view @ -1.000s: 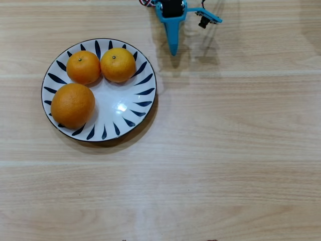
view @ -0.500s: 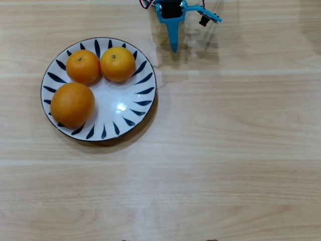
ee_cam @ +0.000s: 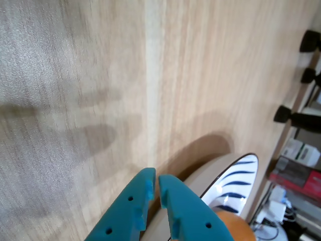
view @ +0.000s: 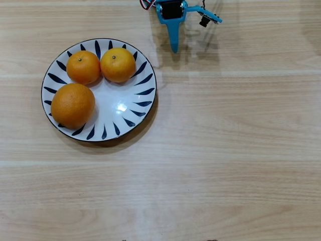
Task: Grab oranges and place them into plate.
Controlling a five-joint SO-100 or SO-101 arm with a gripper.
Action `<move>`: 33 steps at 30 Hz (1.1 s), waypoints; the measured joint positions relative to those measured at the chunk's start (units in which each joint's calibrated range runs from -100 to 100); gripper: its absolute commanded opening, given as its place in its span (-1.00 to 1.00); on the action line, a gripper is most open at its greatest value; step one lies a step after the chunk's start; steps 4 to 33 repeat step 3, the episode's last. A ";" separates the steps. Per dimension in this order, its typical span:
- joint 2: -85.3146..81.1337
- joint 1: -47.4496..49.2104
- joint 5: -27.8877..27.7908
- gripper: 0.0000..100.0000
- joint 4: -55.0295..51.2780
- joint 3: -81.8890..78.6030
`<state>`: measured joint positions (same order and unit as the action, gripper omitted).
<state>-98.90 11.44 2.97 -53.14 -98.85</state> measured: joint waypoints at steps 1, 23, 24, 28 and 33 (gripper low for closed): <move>0.00 0.00 0.00 -0.96 0.00 0.00; 0.00 0.08 0.00 -0.96 0.00 0.00; 0.00 0.08 0.00 -0.96 0.00 0.00; 0.00 0.08 0.00 -0.96 0.00 0.00; 0.00 0.08 0.00 -0.96 0.00 0.00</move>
